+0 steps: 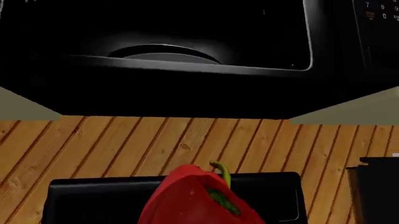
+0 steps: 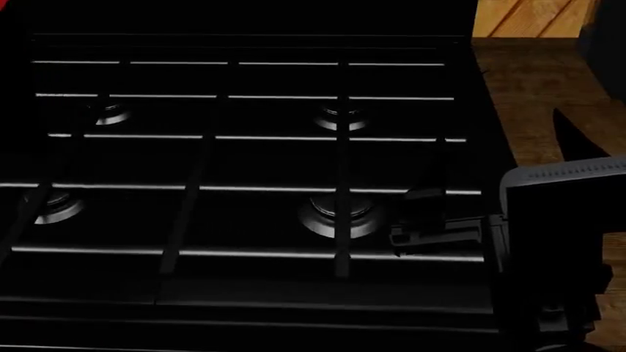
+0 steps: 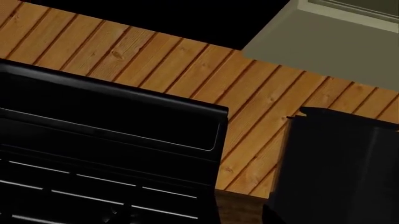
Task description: Pick the bell pepper from the counter and place it in the microwave.
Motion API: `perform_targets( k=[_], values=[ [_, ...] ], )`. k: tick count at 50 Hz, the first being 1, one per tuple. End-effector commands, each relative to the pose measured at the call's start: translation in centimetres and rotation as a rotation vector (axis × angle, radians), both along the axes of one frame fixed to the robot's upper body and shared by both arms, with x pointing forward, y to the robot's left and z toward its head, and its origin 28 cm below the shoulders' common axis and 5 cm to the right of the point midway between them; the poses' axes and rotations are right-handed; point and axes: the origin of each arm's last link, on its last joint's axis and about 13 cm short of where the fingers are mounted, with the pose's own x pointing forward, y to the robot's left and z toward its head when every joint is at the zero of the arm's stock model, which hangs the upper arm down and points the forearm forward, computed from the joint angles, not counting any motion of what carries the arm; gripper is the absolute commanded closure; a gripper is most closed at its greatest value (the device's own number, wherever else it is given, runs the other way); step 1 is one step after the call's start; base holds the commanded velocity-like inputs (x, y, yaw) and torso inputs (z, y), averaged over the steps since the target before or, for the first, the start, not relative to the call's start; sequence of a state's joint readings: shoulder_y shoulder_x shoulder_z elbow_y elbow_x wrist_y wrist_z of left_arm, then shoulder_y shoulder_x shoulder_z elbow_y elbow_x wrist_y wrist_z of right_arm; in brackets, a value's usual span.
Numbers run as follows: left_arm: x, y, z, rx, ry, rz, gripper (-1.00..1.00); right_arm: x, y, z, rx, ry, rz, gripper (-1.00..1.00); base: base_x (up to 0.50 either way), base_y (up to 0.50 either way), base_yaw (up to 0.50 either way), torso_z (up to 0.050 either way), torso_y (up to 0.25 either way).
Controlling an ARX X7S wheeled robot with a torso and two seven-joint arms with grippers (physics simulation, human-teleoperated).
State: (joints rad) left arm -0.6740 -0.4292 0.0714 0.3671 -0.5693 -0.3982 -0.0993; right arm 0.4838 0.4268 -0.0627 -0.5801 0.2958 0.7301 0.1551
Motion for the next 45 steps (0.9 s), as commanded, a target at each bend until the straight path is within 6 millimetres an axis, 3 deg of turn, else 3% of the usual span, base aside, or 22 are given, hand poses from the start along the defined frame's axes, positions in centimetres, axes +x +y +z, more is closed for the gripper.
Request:
perform_targets(
  k=[1, 16, 30, 37, 45],
  values=[
    [-1.2, -0.8, 2.1, -0.018, -0.168, -0.057, 1.0, 0.0, -0.2, -0.1, 0.011, -0.003, -0.001, -1.0, 0.0, 0.0, 0.0, 0.0, 0.0],
    [-1.4, -1.1, 5.5, -0.022, -0.225, -0.055, 1.0, 0.0, -0.1, -0.1, 0.013, -0.005, 0.004, -1.0, 0.0, 0.0, 0.0, 0.0, 0.0],
    [0.9, -0.2, 10.0, -0.004, -0.136, 0.019, 1.0, 0.0, 0.0, -0.1, 0.015, -0.007, 0.01, -1.0, 0.0, 0.0, 0.0, 0.0, 0.0],
    [2.0, -0.7, 13.1, 0.034, -0.176, 0.032, 1.0, 0.1, 0.0, -0.1, 0.016, -0.006, 0.015, -1.0, 0.0, 0.0, 0.0, 0.0, 0.0],
    [2.1, -1.3, 14.8, 0.047, -0.204, 0.03, 1.0, 0.1, 0.0, -0.1, 0.016, -0.005, 0.014, -1.0, 0.0, 0.0, 0.0, 0.0, 0.0]
  ],
)
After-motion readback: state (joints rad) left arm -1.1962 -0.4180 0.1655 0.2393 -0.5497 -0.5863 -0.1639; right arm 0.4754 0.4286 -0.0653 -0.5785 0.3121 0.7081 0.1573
